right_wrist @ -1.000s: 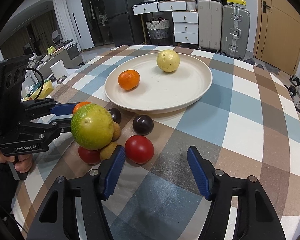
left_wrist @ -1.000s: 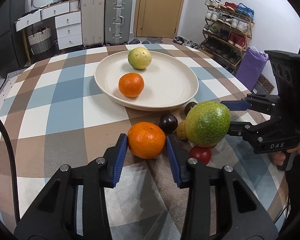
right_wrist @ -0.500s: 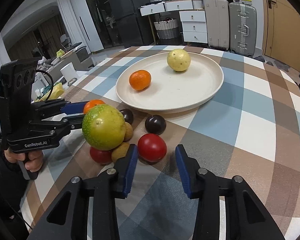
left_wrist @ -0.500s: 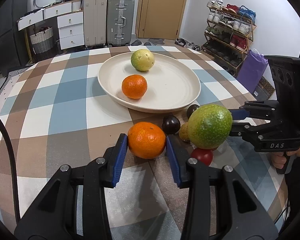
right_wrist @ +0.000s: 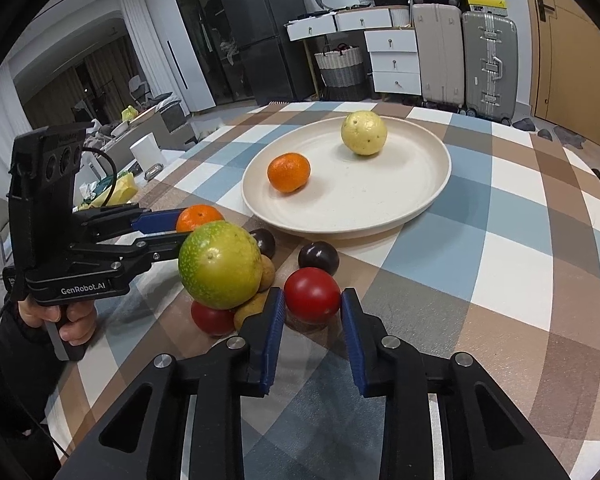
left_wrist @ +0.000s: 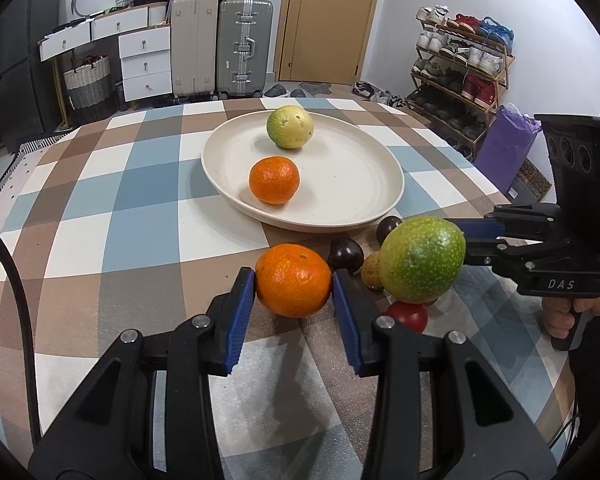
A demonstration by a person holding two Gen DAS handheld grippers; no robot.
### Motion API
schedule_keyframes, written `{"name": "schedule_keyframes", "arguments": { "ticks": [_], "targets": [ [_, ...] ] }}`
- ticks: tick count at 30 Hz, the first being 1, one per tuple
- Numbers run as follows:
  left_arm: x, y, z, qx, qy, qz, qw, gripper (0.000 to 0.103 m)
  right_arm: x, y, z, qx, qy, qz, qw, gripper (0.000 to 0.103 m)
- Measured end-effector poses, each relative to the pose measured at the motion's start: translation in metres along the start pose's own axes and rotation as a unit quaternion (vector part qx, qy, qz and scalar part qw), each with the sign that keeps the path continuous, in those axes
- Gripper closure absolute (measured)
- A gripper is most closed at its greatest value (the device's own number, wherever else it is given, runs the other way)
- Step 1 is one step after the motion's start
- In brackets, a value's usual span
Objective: Organize fruits
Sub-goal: 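Carry the orange with the left tool while the right tool carries the tomato over the plate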
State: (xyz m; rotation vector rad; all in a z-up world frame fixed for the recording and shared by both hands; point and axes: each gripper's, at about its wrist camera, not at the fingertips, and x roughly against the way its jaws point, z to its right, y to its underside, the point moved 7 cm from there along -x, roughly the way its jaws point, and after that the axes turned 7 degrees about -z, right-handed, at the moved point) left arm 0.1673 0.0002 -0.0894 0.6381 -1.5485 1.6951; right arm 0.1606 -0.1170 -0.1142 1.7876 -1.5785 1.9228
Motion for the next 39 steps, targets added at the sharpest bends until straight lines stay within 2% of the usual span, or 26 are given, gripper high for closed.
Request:
{"name": "schedule_keyframes", "arguments": {
  "ticks": [4, 8, 10, 13, 20, 23, 25, 28, 30, 31, 34, 39],
  "targets": [
    [0.003, -0.001, -0.003, 0.005, -0.001, 0.008, 1.0000, 0.066, 0.005, -0.003, 0.002, -0.003, 0.001, 0.012, 1.000, 0.074],
    [0.007, -0.004, -0.005, 0.010, -0.001, 0.020, 0.9997, 0.066, 0.014, -0.007, 0.005, -0.011, -0.001, 0.032, 0.999, 0.081],
    [0.007, -0.004, -0.007, 0.012, -0.002, 0.021, 0.9997, 0.066, 0.015, -0.007, 0.006, -0.012, -0.001, 0.033, 0.999, 0.081],
    [0.005, -0.003, -0.007, 0.012, -0.003, 0.016, 0.9998, 0.066, 0.006, -0.004, 0.006, -0.005, 0.017, 0.012, 1.000, 0.081],
    [0.002, -0.002, -0.005, 0.008, -0.004, 0.014, 0.9999, 0.066, -0.002, -0.003, 0.021, -0.030, 0.047, 0.002, 0.998, 0.070],
    [0.001, -0.002, -0.005, 0.009, -0.003, 0.013, 0.9999, 0.066, -0.007, -0.006, 0.023, -0.039, 0.045, -0.001, 0.998, 0.061],
    [0.001, -0.002, -0.006, 0.010, -0.005, 0.013, 0.9999, 0.066, -0.014, -0.008, 0.023, -0.046, 0.038, -0.007, 0.998, 0.059],
    [-0.001, -0.001, -0.007, 0.013, -0.007, 0.011, 0.9998, 0.066, -0.021, -0.010, 0.020, -0.040, 0.036, -0.019, 0.998, 0.059],
    [-0.001, -0.002, -0.008, 0.014, -0.007, 0.013, 0.9998, 0.066, -0.020, -0.010, 0.017, -0.034, 0.030, -0.019, 0.999, 0.063],
    [-0.001, -0.002, -0.008, 0.013, -0.007, 0.014, 0.9998, 0.066, -0.020, -0.009, 0.017, -0.033, 0.028, -0.019, 0.999, 0.070],
    [-0.001, -0.002, -0.008, 0.013, -0.007, 0.015, 0.9998, 0.066, -0.018, -0.008, 0.014, -0.029, 0.023, -0.019, 0.999, 0.070],
    [0.001, -0.003, -0.009, 0.019, -0.001, 0.023, 0.9996, 0.066, -0.004, -0.014, 0.014, -0.033, 0.024, 0.011, 0.999, 0.070]
  ]
}}
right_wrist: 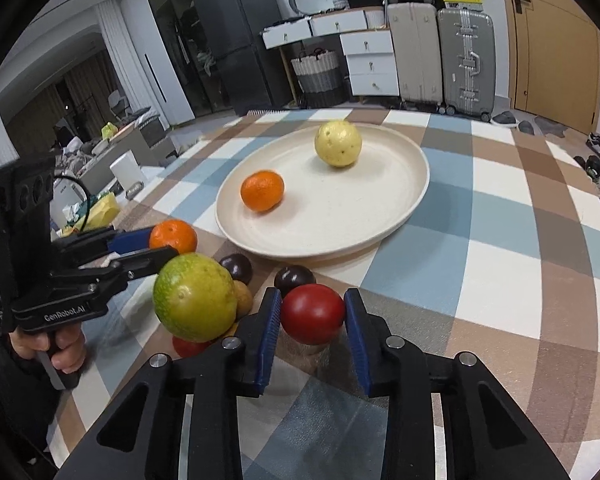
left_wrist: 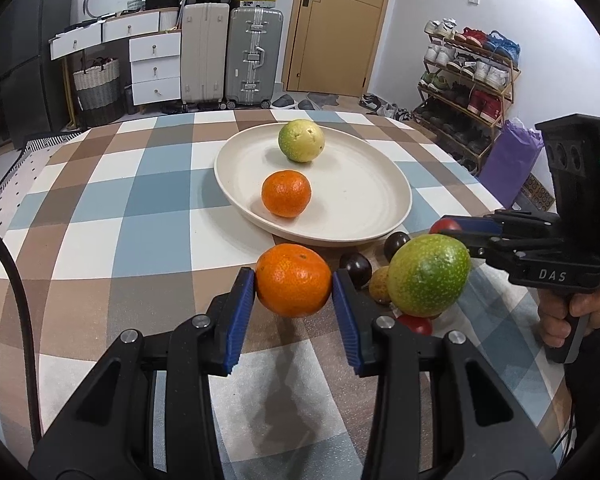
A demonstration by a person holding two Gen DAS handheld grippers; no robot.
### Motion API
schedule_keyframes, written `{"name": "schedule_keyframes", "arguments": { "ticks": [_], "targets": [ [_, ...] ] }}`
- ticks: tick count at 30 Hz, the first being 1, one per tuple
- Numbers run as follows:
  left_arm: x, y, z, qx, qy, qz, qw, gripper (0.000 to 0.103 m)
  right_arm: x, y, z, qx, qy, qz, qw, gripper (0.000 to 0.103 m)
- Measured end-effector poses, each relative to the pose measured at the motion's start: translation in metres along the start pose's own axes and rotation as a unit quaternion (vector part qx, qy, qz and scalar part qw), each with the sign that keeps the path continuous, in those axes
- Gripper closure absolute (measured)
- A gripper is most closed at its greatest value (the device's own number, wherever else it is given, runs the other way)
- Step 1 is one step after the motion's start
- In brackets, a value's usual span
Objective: Organize fruits
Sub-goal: 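Carry the orange with the left tool while the right tool carries the tomato over the plate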
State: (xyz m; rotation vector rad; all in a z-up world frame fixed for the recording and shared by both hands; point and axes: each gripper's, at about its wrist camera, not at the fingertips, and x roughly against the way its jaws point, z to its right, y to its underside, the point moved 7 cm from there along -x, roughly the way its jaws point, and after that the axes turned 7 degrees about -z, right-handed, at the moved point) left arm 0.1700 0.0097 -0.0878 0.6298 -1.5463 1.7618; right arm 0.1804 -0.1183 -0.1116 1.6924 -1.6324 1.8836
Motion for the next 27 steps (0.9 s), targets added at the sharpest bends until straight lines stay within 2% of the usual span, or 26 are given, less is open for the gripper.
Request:
{"name": "schedule_keyframes", "arguments": {
  "ticks": [4, 6, 15, 19, 27],
  "targets": [
    [0.000, -0.002, 0.001, 0.005, 0.004, 0.004, 1.0000, 0.066, 0.018, -0.007, 0.003, -0.018, 0.002, 0.036, 0.999, 0.070],
    [-0.001, -0.005, 0.001, 0.004, -0.007, 0.006, 1.0000, 0.066, 0.023, -0.012, 0.003, -0.025, 0.001, 0.046, 0.999, 0.070],
    [-0.002, -0.027, 0.007, -0.002, -0.015, 0.023, 0.9996, 0.066, 0.028, -0.026, 0.001, -0.033, -0.004, 0.058, 0.998, 0.070],
    [-0.006, -0.037, 0.007, 0.005, -0.014, 0.027, 0.9995, 0.066, 0.023, -0.033, 0.006, -0.056, -0.041, 0.059, 0.996, 0.070],
    [-0.018, -0.053, 0.010, 0.009, -0.012, 0.039, 0.9991, 0.066, 0.023, -0.046, 0.016, -0.075, -0.026, 0.079, 0.994, 0.070]
  ]
}}
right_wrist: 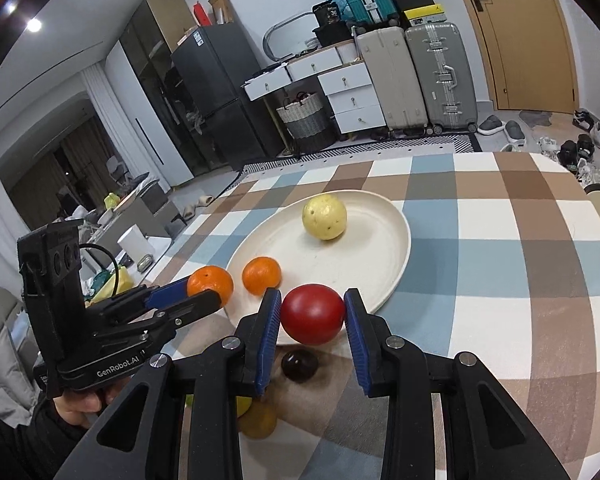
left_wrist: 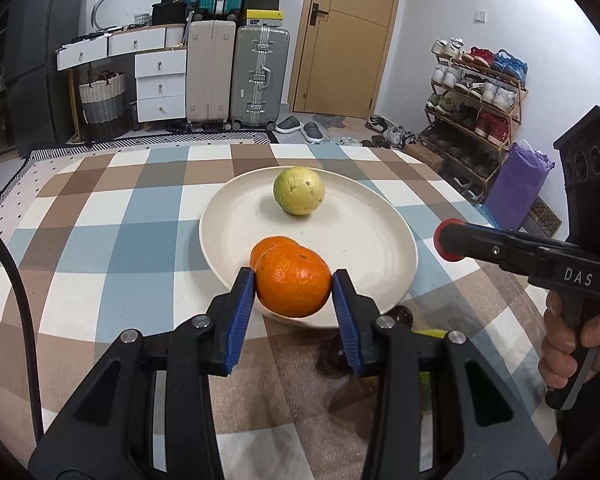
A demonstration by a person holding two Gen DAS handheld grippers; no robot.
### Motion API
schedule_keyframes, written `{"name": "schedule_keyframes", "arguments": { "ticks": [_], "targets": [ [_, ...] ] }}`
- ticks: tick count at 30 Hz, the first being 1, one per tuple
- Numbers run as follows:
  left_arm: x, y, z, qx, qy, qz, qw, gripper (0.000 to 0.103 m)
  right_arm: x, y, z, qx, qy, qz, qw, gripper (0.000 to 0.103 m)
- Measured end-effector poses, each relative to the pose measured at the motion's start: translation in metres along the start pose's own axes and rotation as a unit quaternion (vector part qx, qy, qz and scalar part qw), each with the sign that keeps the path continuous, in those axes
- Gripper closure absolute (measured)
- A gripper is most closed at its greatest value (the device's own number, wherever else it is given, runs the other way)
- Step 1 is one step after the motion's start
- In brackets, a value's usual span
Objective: Organize fruits
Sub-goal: 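Carry the orange with the left tool while the right tool carries the tomato over the plate, then open the left tool over the plate while the right tool releases the tomato there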
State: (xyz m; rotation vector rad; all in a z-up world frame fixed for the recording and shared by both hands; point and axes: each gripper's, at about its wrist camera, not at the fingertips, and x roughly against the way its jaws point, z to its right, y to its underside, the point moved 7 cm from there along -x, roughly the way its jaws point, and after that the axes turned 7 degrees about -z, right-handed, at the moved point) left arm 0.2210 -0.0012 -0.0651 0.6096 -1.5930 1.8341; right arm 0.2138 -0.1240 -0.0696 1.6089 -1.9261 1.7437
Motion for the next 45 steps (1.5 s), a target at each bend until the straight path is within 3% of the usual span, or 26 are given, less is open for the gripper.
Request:
{"name": "schedule_keyframes", "arguments": {
  "ticks": [13, 24, 26, 31, 36, 38, 40, 43, 45],
  "targets": [
    [-0.018, -0.009, -0.003, 0.006, -0.003, 0.006, 1.0000, 0.066, -0.033, -0.016, 0.002, 0.017, 0.040, -0.012, 0.999, 0.070],
    [-0.020, -0.005, 0.004, -0.010, 0.012, -0.004, 0.9999, 0.066, -0.050, -0.013, 0.006, 0.003, 0.040, -0.033, 0.999, 0.069],
    [-0.021, -0.005, 0.004, -0.010, 0.009, -0.005, 0.9999, 0.066, -0.042, -0.015, 0.005, 0.000, 0.040, -0.021, 0.999, 0.058],
    [-0.019, -0.005, 0.002, -0.005, 0.005, -0.005, 1.0000, 0.065, -0.030, -0.014, 0.006, 0.001, 0.045, -0.013, 0.999, 0.054],
    [-0.012, -0.006, 0.000, 0.001, 0.013, 0.001, 0.9999, 0.044, -0.015, -0.002, 0.012, -0.002, 0.052, -0.014, 0.999, 0.048],
    [-0.006, -0.005, -0.002, 0.007, 0.016, 0.006, 0.9998, 0.026, -0.013, 0.001, 0.013, -0.002, 0.053, -0.015, 0.998, 0.038],
    [0.000, -0.003, -0.005, 0.012, 0.011, 0.009, 0.9998, 0.017, -0.005, 0.008, 0.014, -0.002, 0.052, -0.011, 0.999, 0.031],
    [0.009, 0.000, -0.010, 0.008, -0.002, 0.010, 0.9999, 0.015, 0.000, 0.011, 0.014, -0.002, 0.047, -0.007, 0.999, 0.018],
    [0.015, 0.003, -0.013, 0.008, -0.012, 0.014, 0.9998, 0.004, 0.006, 0.011, 0.014, -0.005, 0.049, 0.000, 0.999, 0.011]
  ]
}}
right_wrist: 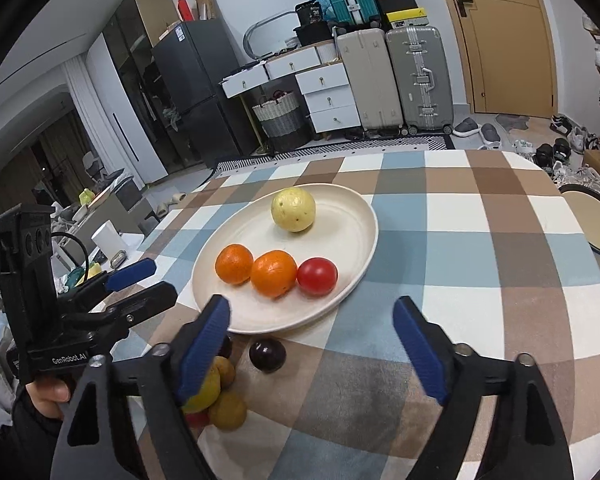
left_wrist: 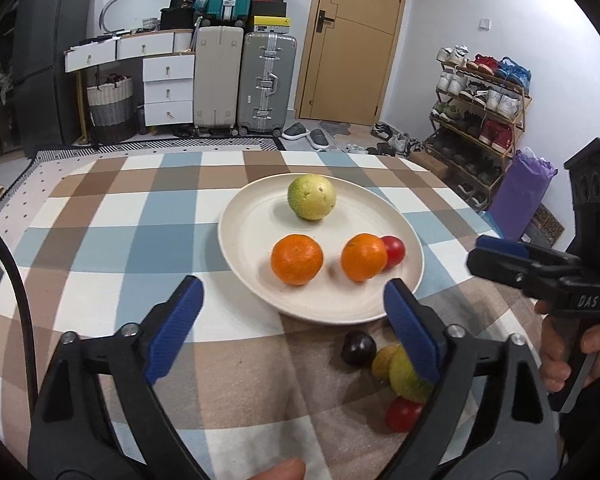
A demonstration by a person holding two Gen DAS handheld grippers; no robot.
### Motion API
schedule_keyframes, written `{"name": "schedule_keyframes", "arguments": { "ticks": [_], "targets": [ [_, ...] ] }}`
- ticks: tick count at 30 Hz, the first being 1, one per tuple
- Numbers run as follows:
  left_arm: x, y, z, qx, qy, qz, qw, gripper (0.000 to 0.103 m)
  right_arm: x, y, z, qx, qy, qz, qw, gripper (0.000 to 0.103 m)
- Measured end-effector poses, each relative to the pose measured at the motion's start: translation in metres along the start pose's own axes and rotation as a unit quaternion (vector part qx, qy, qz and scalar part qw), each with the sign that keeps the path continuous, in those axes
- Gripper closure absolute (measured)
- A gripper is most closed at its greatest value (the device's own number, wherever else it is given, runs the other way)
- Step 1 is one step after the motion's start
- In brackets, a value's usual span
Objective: Organize fruits
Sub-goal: 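Open the left tool over the plate while the right tool releases the tomato there, then move both tools back toward the remaining fruit pile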
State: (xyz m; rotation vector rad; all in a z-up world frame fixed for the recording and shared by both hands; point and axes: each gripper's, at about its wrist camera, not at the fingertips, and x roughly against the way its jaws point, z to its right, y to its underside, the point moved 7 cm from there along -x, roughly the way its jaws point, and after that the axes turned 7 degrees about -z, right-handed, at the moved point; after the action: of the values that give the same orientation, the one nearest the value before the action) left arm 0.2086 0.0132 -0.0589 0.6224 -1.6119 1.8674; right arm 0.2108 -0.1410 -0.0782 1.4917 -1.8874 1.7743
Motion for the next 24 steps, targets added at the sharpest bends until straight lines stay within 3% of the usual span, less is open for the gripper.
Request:
{"name": "schedule_keyframes", "arguments": {
  "ticks": [2, 4, 19, 24],
  "targets": [
    [0.007, 0.004, -0.003, 0.006, -0.008, 0.009, 0.9999, 0.001, 0.006, 0.000, 0.002, -0.003, 0.006, 0.009, 1.000, 0.002],
    [0.012, 0.008, -0.005, 0.007, -0.005, 0.005, 0.9999, 0.001, 0.010, 0.001, 0.002, -0.003, 0.005, 0.010, 1.000, 0.000],
    [0.035, 0.036, 0.003, -0.009, 0.000, 0.002, 1.0000, 0.001, 0.019, 0.021, -0.016, 0.030, -0.012, 0.011, 0.999, 0.000],
    [0.036, 0.035, 0.003, -0.013, -0.006, 0.002, 0.9999, 0.001, 0.023, 0.024, -0.027, 0.043, -0.039, 0.011, 0.998, 0.000]
  ]
}}
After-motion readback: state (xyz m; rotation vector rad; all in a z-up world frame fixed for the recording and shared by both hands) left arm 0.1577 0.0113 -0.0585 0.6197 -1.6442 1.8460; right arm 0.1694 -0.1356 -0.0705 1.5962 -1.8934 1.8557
